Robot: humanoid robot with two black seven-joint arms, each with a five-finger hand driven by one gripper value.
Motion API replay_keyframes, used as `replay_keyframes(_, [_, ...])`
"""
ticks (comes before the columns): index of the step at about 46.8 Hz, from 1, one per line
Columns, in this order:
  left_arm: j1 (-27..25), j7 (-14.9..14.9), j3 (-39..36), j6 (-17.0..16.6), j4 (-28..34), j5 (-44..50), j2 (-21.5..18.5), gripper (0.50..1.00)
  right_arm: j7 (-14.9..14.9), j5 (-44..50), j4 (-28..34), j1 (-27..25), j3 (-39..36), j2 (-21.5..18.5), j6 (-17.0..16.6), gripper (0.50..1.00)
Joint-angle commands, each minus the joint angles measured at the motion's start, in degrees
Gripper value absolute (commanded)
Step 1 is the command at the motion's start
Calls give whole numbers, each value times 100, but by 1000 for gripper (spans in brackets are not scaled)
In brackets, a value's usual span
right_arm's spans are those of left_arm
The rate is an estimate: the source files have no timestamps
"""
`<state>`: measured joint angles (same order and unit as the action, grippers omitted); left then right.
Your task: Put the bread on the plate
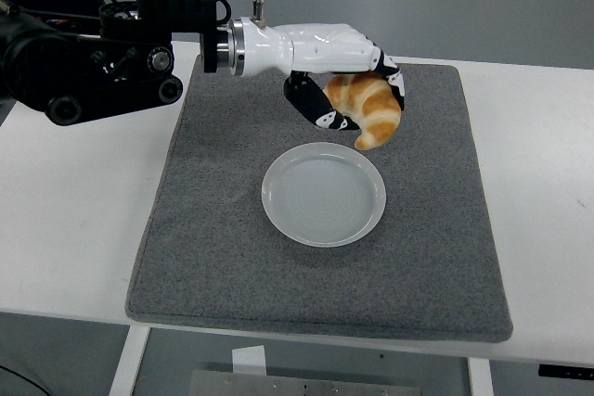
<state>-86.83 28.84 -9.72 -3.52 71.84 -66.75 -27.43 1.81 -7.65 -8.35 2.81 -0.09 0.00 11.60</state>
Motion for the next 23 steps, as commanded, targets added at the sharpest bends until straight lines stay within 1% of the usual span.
replay_keyframes(1, [184, -1, -3, 0, -47, -163, 1, 500, -5, 0, 0, 0, 0, 0, 0, 952])
replay_keyframes(10, [527, -1, -3, 0, -240, -470, 19, 500, -5, 0, 0, 0, 0, 0, 0, 952])
replay_keyframes(16, [764, -1, -12, -9, -416, -629, 256, 500, -5, 0, 0, 0, 0, 0, 0, 952])
replay_keyframes(23, [975, -1, -12, -35, -565, -743, 379, 500, 4, 0, 0, 0, 0, 0, 0, 952])
